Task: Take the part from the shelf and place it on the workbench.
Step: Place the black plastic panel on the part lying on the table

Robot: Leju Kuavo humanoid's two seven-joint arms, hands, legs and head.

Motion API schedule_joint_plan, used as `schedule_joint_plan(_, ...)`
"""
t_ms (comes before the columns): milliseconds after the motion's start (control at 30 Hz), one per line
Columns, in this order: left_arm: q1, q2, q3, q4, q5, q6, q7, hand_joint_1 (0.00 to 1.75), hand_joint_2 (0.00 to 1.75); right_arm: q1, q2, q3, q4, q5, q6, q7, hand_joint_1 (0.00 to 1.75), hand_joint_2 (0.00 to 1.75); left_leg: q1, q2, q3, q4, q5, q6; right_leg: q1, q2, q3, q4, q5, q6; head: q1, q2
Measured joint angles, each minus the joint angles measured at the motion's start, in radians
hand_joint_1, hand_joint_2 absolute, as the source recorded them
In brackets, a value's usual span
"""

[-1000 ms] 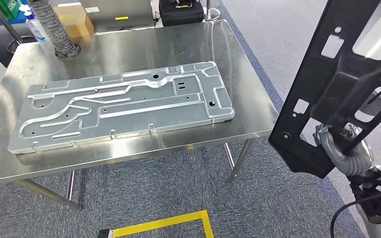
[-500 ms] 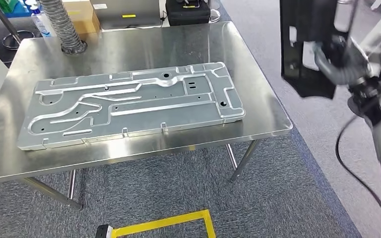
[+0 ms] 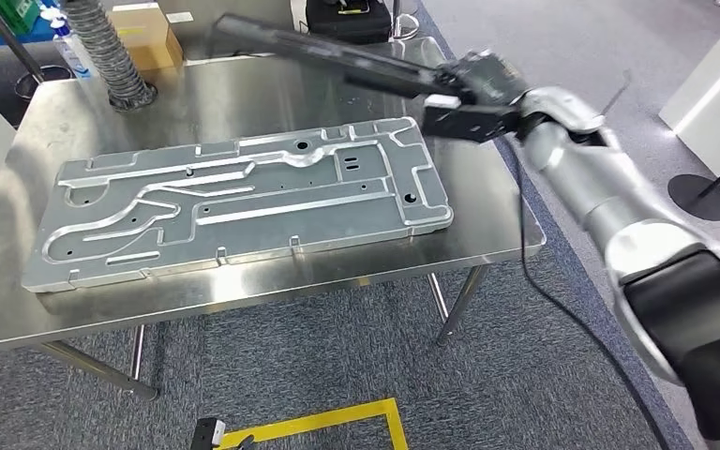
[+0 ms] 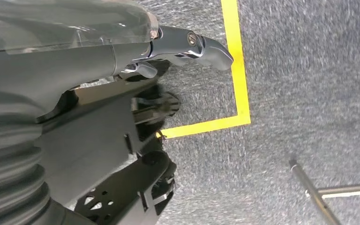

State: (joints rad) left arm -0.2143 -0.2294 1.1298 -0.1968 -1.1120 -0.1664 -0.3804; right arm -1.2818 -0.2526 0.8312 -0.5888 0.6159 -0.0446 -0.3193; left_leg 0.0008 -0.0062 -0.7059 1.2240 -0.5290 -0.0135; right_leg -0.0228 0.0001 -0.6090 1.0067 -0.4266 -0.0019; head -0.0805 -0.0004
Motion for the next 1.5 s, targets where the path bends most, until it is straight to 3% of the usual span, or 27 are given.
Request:
schedule_joint_plan(67,0.0,0.0,-0.006,0.0,-0.006,-0.006,0.0,0.0,1.75,0.023,0.039,0.048,0.025,0.05,-0.05,0.008,1.75,1.75,0.007,0.0,-0.054,0.088,-0.014,-0.008,-0.001,0.001,0.003,0.0,-0.003,-0.001,0.0,0.0)
schedule_joint_plan(100,0.0,0.0,-0.009,0.0,-0.008,-0.007,0.0,0.0,1.75,0.037,0.056,0.07,0.036,0.071,-0.068,0.012,1.75,1.75,0.011,0.0,-0.054,0.076,0.008,-0.011,-0.003,0.002,0.006,0.001,-0.006,0.001,0.0,0.0)
schedule_joint_plan(200,-0.002,-0.001,-0.019,0.0,-0.013,-0.01,-0.003,0.0,1.75,0.079,0.098,0.113,0.063,0.108,-0.096,0.017,1.75,1.75,0.019,0.001,0.025,-0.115,0.114,-0.016,-0.006,0.005,0.014,0.01,-0.021,0.016,0.0,0.0)
schedule_joint_plan(267,-0.003,-0.002,-0.025,0.001,-0.017,-0.013,-0.005,0.0,1.75,0.098,0.114,0.127,0.078,0.115,-0.107,0.017,1.75,1.75,0.018,0.0,0.052,-0.181,0.129,-0.008,-0.002,0.006,0.009,0.015,-0.025,0.028,0.0,0.0)
schedule_joint_plan(400,-0.004,-0.003,-0.03,0.001,-0.019,-0.016,-0.006,0.0,1.75,0.126,0.124,0.141,0.096,0.12,-0.118,0.015,1.75,1.75,0.017,-0.003,0.056,-0.187,0.123,0.023,-0.003,0.003,0.003,0.032,-0.042,0.047,0.0,0.0)
schedule_joint_plan(433,-0.004,-0.003,-0.031,0.001,-0.02,-0.017,-0.006,0.0,1.75,0.129,0.125,0.144,0.1,0.123,-0.119,0.014,1.75,1.75,0.018,-0.003,0.058,-0.189,0.123,0.029,-0.003,0.003,-0.014,0.069,-0.064,0.049,0.0,0.0)
schedule_joint_plan(500,-0.004,-0.003,-0.032,0.001,-0.021,-0.017,-0.005,0.0,1.75,0.134,0.125,0.147,0.108,0.13,-0.119,0.012,1.75,1.75,0.015,-0.003,0.059,-0.19,0.121,0.039,-0.001,0.002,-0.082,0.2,-0.122,0.05,0.0,0.0)
schedule_joint_plan(567,-0.002,-0.003,-0.033,0.001,-0.021,-0.017,-0.003,0.0,1.75,0.144,0.125,0.149,0.117,0.139,-0.117,0.012,1.75,1.75,0.008,-0.003,0.06,-0.19,0.119,0.044,0.002,0.002,-0.142,0.304,-0.147,0.046,0.0,0.0)
schedule_joint_plan(600,-0.001,-0.003,-0.033,0.001,-0.021,-0.017,-0.003,0.0,1.75,0.149,0.125,0.15,0.122,0.144,-0.116,0.012,1.75,1.75,0.003,-0.004,0.062,-0.19,0.118,0.046,0.004,0.002,-0.147,0.302,-0.131,0.041,0.0,0.0)
schedule_joint_plan(667,-0.001,-0.004,-0.035,0.001,-0.021,-0.018,-0.003,0.0,1.75,0.156,0.125,0.152,0.129,0.153,-0.114,0.012,1.75,1.75,-0.006,-0.005,0.07,-0.19,0.114,0.05,0.013,0.002,-0.101,0.188,-0.056,0.021,0.0,0.0)
schedule_joint_plan(733,-0.002,-0.005,-0.036,0.001,-0.02,-0.02,-0.004,0.0,1.75,0.156,0.125,0.154,0.132,0.159,-0.112,0.011,0.87,0.87,-0.012,-0.004,0.074,-0.19,0.112,0.049,0.025,0.0,-0.043,0.064,-0.004,-0.001,0.0,0.0)
schedule_joint_plan(800,-0.002,-0.006,-0.037,0.001,-0.019,-0.024,-0.004,0.0,1.75,0.156,0.125,0.154,0.135,0.166,-0.107,0.009,0.0,0.0,-0.012,-0.003,0.074,-0.192,0.111,0.043,0.032,-0.002,-0.026,0.025,0.0,-0.01,0.0,0.0)
schedule_joint_plan(867,-0.002,-0.006,-0.04,0.001,-0.021,-0.03,-0.001,0.0,1.75,0.157,0.125,0.154,0.137,0.177,-0.098,0.006,0.0,0.0,-0.012,-0.001,0.076,-0.193,0.108,0.034,0.029,-0.003,-0.018,0.01,0.006,-0.01,0.0,0.0)
schedule_joint_plan(933,-0.002,-0.006,-0.043,0.001,-0.021,-0.036,0.002,0.0,0.87,0.156,0.126,0.154,0.139,0.185,-0.09,0.005,0.0,0.0,-0.011,-0.001,0.065,-0.159,0.081,0.023,0.02,-0.005,-0.007,-0.007,0.014,-0.011,0.0,0.0)
schedule_joint_plan(1000,-0.002,-0.005,-0.045,0.001,-0.016,-0.037,0.007,0.0,0.0,0.154,0.127,0.154,0.14,0.188,-0.085,0.005,0.0,0.0,-0.004,0.0,0.018,-0.047,0.022,0.01,0.016,-0.006,-0.002,-0.013,0.016,-0.012,0.0,0.0)
schedule_joint_plan(1067,-0.001,-0.005,-0.045,0.001,-0.01,-0.035,0.021,0.0,0.0,0.156,0.127,0.154,0.141,0.193,-0.079,0.003,0.0,0.0,0.006,0.0,-0.035,0.066,-0.017,-0.001,0.015,-0.005,-0.002,-0.012,0.015,-0.012,0.0,0.0)
schedule_joint_plan(1100,-0.001,-0.004,-0.045,0.001,-0.008,-0.034,0.029,0.0,0.0,0.157,0.127,0.154,0.141,0.195,-0.076,0.001,0.0,0.0,0.01,0.0,-0.041,0.076,-0.011,-0.006,0.014,-0.005,-0.002,-0.01,0.014,-0.011,0.0,0.0)
schedule_joint_plan(1133,-0.001,-0.004,-0.045,0.001,-0.007,-0.032,0.036,0.0,0.0,0.157,0.128,0.154,0.141,0.196,-0.075,0.0,0.0,0.0,0.014,0.001,-0.027,0.045,0.015,-0.01,0.011,-0.004,-0.001,-0.008,0.012,-0.008,0.0,0.0)
schedule_joint_plan(1167,-0.001,-0.003,-0.045,0.001,-0.007,-0.031,0.04,0.0,0.0,0.156,0.128,0.154,0.141,0.197,-0.074,0.0,0.0,0.0,0.018,0.001,0.003,-0.018,0.052,-0.014,0.008,-0.004,-0.001,-0.004,0.009,-0.003,0.0,0.0)
schedule_joint_plan(1233,-0.001,-0.003,-0.045,0.001,-0.007,-0.029,0.043,0.0,0.0,0.153,0.128,0.154,0.141,0.197,-0.073,0.0,0.0,0.0,0.02,0.001,0.065,-0.143,0.096,-0.015,0.006,-0.002,-0.002,0.007,0.002,0.009,0.0,0.0)
schedule_joint_plan(1300,-0.001,-0.002,-0.044,0.001,-0.007,-0.024,0.048,0.0,0.0,0.151,0.128,0.154,0.142,0.198,-0.07,0.0,0.0,0.0,0.017,-0.001,0.086,-0.187,0.098,-0.003,0.008,-0.001,-0.007,0.012,0.0,0.021,0.0,0.0)
schedule_joint_plan(1400,-0.001,-0.002,-0.044,0.001,-0.003,-0.02,0.061,0.0,0.0,0.15,0.129,0.153,0.142,0.201,-0.06,0.001,0.0,0.0,0.015,-0.001,0.086,-0.191,0.106,0.02,0.005,0.0,-0.01,0.015,-0.002,0.035,0.0,0.0)
schedule_joint_plan(1433,-0.002,-0.002,-0.043,0.001,-0.002,-0.02,0.068,0.0,0.0,0.15,0.129,0.152,0.142,0.203,-0.059,0.002,0.0,0.0,0.016,-0.001,0.086,-0.193,0.109,0.026,0.004,0.0,-0.017,0.036,-0.019,0.038,0.0,0.0)
schedule_joint_plan(1500,-0.003,-0.002,-0.043,0.001,-0.001,-0.018,0.085,0.0,0.0,0.15,0.129,0.149,0.144,0.208,-0.057,0.003,0.0,0.0,0.016,0.0,0.085,-0.195,0.114,0.036,0.003,0.0,-0.058,0.139,-0.083,0.043,0.0,0.0)
